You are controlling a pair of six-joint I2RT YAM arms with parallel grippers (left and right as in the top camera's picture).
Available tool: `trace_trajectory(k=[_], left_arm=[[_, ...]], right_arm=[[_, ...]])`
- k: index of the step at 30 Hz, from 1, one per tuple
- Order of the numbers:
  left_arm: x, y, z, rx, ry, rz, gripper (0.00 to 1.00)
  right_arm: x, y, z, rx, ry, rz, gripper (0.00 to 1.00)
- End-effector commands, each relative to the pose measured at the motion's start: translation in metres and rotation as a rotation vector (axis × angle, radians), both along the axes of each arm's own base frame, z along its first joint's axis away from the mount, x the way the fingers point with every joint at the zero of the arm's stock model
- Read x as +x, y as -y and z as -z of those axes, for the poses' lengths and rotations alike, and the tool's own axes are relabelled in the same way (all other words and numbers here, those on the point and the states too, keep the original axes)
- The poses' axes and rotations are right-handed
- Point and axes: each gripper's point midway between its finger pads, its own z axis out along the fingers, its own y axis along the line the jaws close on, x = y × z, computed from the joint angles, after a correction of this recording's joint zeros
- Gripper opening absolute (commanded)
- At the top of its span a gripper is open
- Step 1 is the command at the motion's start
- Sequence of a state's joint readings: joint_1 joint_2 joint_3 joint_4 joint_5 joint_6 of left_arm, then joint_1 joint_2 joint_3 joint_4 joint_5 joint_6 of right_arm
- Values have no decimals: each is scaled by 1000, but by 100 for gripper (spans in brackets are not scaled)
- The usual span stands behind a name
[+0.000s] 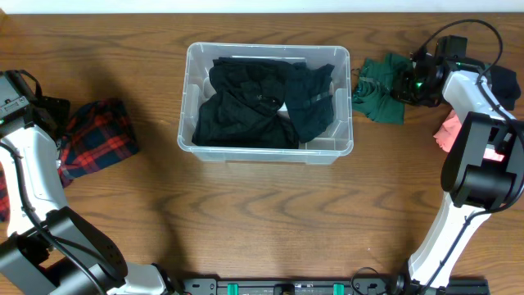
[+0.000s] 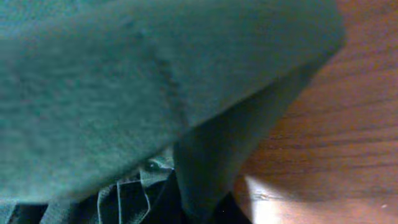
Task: Pack container
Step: 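Move the right gripper to the dark green shirt at top right and grasp it, then carry the dark green shirt with the right gripper into the container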
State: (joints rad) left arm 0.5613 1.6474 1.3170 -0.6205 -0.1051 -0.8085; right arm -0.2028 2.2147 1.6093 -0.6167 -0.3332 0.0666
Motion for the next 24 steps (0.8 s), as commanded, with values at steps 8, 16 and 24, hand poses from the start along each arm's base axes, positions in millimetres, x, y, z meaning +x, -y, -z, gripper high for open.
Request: trace_trajectory(k=[8,16,24], left_arm=[[-3,-4,3,7,-14,-14,98],[-3,-4,3,7,-14,-14,98],[-3,-4,3,7,-14,-14,98]], right_arm=[[8,-4,-84,-25,165,-24,1],[1,-38,-196,-55,396,-93,1],[-27,-132,-265,-29,546,-281,1]])
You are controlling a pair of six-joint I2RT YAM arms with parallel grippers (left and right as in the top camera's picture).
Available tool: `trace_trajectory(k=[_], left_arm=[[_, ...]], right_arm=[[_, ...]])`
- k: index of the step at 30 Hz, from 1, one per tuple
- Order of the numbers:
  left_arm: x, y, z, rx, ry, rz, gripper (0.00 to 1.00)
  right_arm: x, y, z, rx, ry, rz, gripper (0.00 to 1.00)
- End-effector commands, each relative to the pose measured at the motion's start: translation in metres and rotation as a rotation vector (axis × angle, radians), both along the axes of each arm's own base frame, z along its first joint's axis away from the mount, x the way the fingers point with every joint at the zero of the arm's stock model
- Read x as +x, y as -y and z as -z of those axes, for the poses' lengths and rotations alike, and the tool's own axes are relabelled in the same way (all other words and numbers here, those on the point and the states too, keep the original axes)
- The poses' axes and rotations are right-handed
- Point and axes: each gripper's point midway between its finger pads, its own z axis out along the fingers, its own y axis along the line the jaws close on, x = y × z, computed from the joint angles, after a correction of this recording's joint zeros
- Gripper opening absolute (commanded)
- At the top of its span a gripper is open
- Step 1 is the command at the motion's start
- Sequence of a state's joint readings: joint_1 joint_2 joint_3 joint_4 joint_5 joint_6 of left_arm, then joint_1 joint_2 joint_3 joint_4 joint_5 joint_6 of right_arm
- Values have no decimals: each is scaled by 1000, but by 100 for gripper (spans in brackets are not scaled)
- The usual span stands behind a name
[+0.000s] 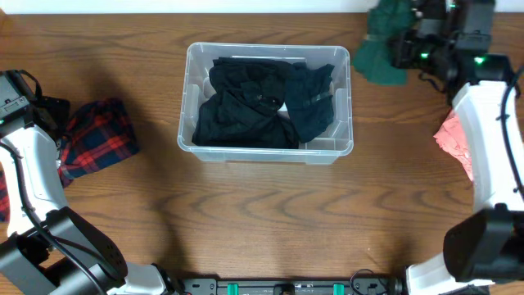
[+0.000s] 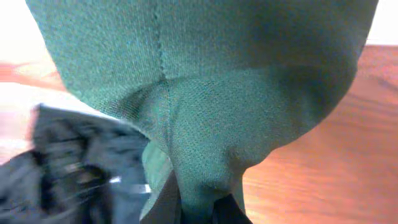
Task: Pack container
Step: 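Carry the dark green shirt with the right gripper into the container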
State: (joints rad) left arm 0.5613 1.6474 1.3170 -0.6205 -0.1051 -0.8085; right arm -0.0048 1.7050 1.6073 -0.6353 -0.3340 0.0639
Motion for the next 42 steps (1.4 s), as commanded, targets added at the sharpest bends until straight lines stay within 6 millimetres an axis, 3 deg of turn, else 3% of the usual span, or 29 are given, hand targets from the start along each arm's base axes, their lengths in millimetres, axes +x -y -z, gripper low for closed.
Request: trace_trajectory(k=[1,5,9,18,25,30,37,42], left_arm=[[-3,-4,3,7,-14,-14,98],[-3,-4,3,7,-14,-14,98],[-3,-4,3,7,-14,-14,98],[-3,-4,3,7,-14,-14,98],[-2,-4,3,7,-13,-14,98],[-3,-4,3,7,-14,-14,98],[-3,-4,3,7,-14,-14,98],[-3,-4,3,7,-14,-14,98]], right_arm=[[-18,-49,-30,10,65,-124,1],[-41,-99,-42,51,61,-207,1],[-61,-135,-33,101,-21,-245,1],[-93,-180,-16,168,-157,-269,1],[-94,-189,7,274,-240,-171,1],[-96,-186,36,275,-281,-138,1],[-114,-184,75,274,-384,-131,1],[-123,-181,90,264,-431,-121,1]])
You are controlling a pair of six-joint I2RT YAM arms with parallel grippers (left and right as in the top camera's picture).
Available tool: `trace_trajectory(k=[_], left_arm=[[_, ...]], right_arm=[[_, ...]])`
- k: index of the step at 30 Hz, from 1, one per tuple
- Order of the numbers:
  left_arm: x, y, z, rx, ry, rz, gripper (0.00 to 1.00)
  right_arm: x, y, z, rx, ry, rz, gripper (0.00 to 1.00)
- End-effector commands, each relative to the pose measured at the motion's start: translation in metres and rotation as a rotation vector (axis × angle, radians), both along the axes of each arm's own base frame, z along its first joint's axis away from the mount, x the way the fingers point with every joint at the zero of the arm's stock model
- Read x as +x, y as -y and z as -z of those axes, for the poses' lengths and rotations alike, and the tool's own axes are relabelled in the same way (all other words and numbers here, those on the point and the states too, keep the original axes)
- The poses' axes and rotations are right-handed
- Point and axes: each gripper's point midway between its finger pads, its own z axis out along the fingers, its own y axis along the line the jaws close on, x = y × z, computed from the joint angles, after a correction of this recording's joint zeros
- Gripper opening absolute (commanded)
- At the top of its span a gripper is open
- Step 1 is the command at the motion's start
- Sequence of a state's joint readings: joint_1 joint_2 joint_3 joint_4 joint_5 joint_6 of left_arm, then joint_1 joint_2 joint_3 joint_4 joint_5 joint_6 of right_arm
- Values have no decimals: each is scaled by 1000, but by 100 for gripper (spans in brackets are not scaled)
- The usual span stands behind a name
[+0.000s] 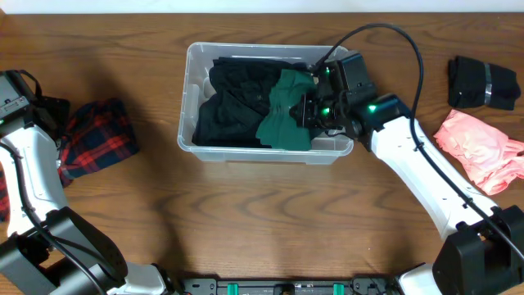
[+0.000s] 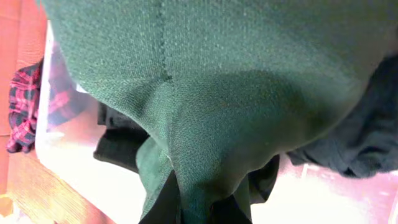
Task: Pack container
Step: 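Carry the dark green shirt with the right gripper into the container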
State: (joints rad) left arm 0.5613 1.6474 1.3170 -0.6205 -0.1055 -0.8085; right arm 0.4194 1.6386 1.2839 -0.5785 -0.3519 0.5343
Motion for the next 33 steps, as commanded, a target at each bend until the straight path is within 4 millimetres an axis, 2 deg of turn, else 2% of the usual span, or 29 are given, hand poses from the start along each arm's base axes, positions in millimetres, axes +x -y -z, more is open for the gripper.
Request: trace_trajectory(k=[1,5,13,19,22,24,26,27,29,31,33], left_arm=[[-3,-4,3,6,-13,-14,98],[-3,-4,3,6,-13,-14,98],[-3,-4,3,6,-13,-14,98],[-2,-4,3,7,-13,-14,98],[-2,-4,3,7,-13,-14,98],[-3,-4,3,6,-13,-14,98],[-3,-4,3,6,-13,-14,98],[-3,-4,3,6,-13,-14,98],[-2,-4,3,7,-13,-14,98],[-2,-4,3,7,-13,-14,98],[-3,-4,3,6,-13,-14,98]], right_arm=[[-12,-5,-1,28,-33,-17,1],[-21,4,11,-31,-69,-24,1],[-24,43,32,-291,-32,-38,1],[-16,58,33,-380,11,-29,1],[-15,58,33,-401,35,-65,2],[-15,58,32,-411,50,-91,11],[-14,57,32,-415,59,-105,33],[-14,57,32,-419,66,-114,40],[-11,58,31,-428,85,-133,47],[-7,58,29,-425,103,-128,62],[-1,59,24,-428,137,-137,71]])
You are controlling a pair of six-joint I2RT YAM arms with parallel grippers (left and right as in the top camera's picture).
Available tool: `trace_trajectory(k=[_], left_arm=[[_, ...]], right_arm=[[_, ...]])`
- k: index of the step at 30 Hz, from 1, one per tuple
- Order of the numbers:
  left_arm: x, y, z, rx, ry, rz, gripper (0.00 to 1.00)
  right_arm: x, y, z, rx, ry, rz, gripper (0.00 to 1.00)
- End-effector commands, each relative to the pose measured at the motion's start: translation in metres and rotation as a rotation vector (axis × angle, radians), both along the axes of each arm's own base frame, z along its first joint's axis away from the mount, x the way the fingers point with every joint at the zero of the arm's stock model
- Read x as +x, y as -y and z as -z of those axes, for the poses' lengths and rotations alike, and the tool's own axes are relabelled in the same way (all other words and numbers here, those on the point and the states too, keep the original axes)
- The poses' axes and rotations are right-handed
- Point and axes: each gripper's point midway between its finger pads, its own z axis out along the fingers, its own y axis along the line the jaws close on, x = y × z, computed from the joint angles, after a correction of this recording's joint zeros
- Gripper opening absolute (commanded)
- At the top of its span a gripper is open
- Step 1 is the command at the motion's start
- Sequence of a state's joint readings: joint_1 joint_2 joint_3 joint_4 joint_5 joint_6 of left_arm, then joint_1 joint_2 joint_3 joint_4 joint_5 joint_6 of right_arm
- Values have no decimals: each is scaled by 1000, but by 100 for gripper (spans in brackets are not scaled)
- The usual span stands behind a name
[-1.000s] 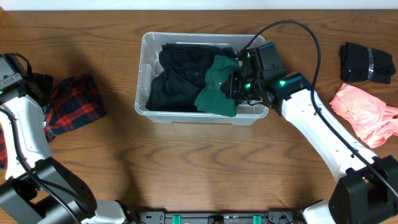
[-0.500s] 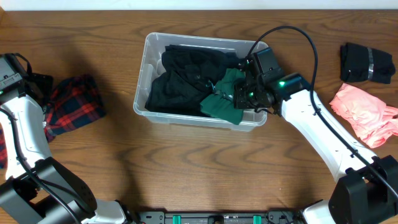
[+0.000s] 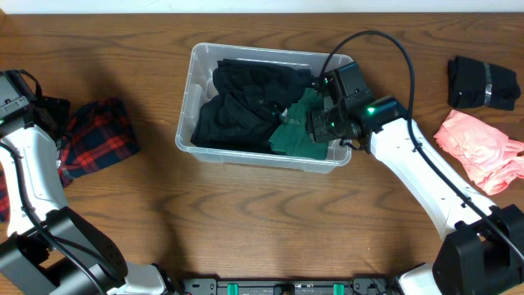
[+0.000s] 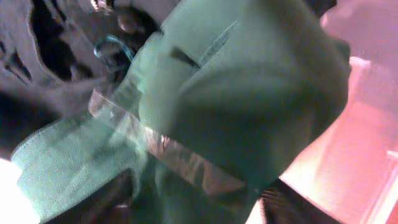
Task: Pack container
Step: 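Carry the dark green shirt with the right gripper into the container, then press the green shirt down in the container and open the right gripper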
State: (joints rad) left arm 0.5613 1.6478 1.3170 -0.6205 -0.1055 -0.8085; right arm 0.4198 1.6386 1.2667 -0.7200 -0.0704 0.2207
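A clear plastic container (image 3: 187, 98) stands at the table's middle back, holding black clothes (image 3: 241, 106). A dark green garment (image 3: 295, 133) lies bunched in its right end, on top of the black clothes. My right gripper (image 3: 321, 124) is down inside that end, right over the green garment (image 4: 249, 93). In the right wrist view the gripper (image 4: 199, 208) is open, its fingers spread wide on either side of the cloth. My left gripper (image 3: 45, 111) is at the far left beside a red plaid cloth (image 3: 102, 135); its jaws cannot be made out.
A pink cloth (image 3: 479, 152) lies at the right edge, with a folded black item (image 3: 481, 82) behind it. The right arm reaches across from the front right to the container's right wall.
The right gripper was shut on the green garment, holding it hanging over the container's right half. It is now lower, at the right end, and open, with the garment lying in the container.
The right gripper was at the green garment on the table right of the container. Then it held the garment up at the back right, then over the container. Now the garment lies inside and the gripper is open. The left arm stayed put.
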Motion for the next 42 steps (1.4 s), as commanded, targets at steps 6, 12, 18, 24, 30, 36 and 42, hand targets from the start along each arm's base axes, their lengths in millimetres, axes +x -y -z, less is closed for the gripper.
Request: trace_trajectory(k=[6,12,18,24,30,36,42], left_arm=[[-3,-4,3,7,-13,-14,98],[-3,-4,3,7,-13,-14,98],[-3,-4,3,7,-13,-14,98],[-3,-4,3,7,-13,-14,98],[-3,-4,3,7,-13,-14,98],[-3,-4,3,7,-13,-14,98],[-3,-4,3,7,-13,-14,98]], right_arm=[[27,18,-41,-75,182,-81,79],[34,3,-78,-28,264,-102,67],[9,-16,-67,20,165,-153,6],[-18,-18,-46,16,16,-145,1],[-37,-25,-20,27,-95,-181,1],[-55,-17,18,-17,-198,-181,1],[-55,-9,56,-62,-242,-163,1]])
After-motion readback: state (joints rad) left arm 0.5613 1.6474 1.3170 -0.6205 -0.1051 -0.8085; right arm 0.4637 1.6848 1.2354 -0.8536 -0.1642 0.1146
